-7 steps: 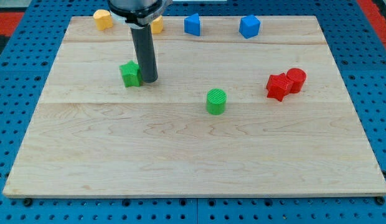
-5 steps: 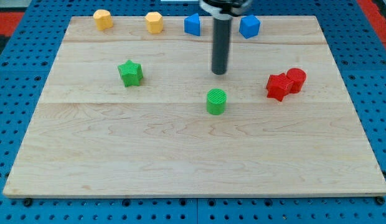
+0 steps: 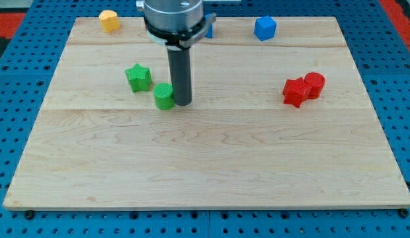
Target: Push the green circle to the center of the board
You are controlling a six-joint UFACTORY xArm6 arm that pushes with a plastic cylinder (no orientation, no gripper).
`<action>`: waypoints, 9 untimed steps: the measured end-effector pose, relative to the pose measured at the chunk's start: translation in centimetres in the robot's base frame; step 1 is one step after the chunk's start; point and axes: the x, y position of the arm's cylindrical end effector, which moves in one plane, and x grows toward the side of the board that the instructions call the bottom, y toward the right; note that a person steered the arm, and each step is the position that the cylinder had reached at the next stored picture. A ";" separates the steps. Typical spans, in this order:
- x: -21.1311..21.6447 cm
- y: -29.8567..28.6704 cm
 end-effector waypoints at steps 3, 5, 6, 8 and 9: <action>-0.1 -14.1; -0.3 -5.7; -0.3 -3.2; -0.1 -0.3; 0.2 -0.2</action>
